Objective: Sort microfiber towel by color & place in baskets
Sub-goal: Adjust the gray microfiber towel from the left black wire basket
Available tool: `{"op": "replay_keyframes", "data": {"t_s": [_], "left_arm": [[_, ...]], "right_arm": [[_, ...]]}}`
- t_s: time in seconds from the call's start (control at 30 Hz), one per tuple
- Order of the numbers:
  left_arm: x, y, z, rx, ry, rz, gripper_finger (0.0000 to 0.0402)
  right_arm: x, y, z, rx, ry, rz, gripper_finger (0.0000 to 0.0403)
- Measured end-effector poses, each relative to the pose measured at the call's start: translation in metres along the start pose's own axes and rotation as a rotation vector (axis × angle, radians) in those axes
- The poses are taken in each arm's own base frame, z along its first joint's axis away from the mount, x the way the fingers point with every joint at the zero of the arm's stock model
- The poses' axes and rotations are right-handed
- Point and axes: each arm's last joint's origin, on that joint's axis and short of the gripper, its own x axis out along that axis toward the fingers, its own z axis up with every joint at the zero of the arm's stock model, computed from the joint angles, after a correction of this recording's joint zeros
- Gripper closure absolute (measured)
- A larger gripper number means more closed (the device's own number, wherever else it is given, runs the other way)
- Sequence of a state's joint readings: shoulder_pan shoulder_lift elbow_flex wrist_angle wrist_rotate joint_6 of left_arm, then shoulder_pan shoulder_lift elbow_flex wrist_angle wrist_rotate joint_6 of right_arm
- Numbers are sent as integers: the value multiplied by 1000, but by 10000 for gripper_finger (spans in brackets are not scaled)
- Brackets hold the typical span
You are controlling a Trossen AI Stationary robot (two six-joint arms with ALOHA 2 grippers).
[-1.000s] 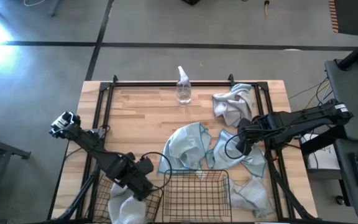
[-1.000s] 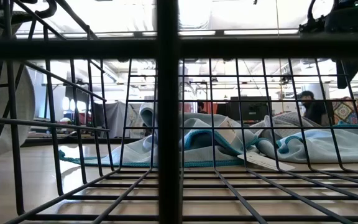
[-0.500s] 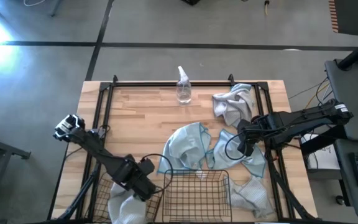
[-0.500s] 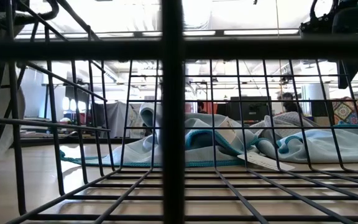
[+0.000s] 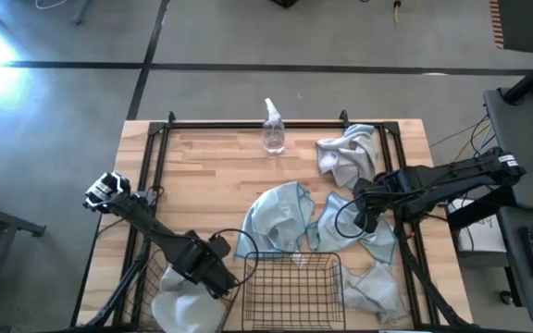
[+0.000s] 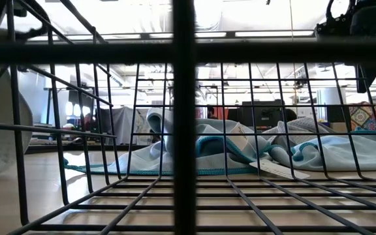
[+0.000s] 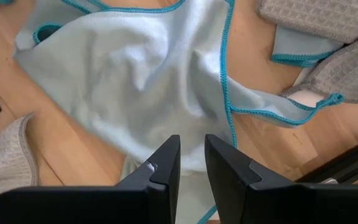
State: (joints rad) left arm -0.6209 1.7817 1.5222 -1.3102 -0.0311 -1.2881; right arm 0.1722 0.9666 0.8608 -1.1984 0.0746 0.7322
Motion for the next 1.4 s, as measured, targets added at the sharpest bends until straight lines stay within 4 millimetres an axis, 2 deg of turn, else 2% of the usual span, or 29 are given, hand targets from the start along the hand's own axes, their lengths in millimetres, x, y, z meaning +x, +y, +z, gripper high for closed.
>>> {"op": "replay_keyframes", "data": {"t_s": [0.23,0.47,0.67,0.83,0.93,1.03,1.13,1.23,1.4], "left_arm": [[-6,-1,1,15,-7,-4,395],[-23,1,2,18,-41,16,400],[-56,-5,-3,-11,-69,-74,401],[-100,-14,-25,-51,-80,-248,401],[-126,-15,-47,-92,-64,-345,401],[-139,-14,-72,-153,-27,-379,401],[-139,-9,-96,-230,10,-330,401],[-130,-7,-113,-294,32,-267,401],[-107,-12,-126,-336,55,-220,401]], "right_arm": [[0,0,0,0,-2,1,335],[0,0,0,11,-3,2,335],[0,0,0,16,-2,2,335],[0,0,0,16,-3,1,335],[0,0,0,16,-3,1,335],[0,0,0,11,-5,-1,335],[0,0,0,3,-5,-1,335],[0,0,0,-6,-5,-1,335],[0,0,0,-9,-5,-2,335]]}}
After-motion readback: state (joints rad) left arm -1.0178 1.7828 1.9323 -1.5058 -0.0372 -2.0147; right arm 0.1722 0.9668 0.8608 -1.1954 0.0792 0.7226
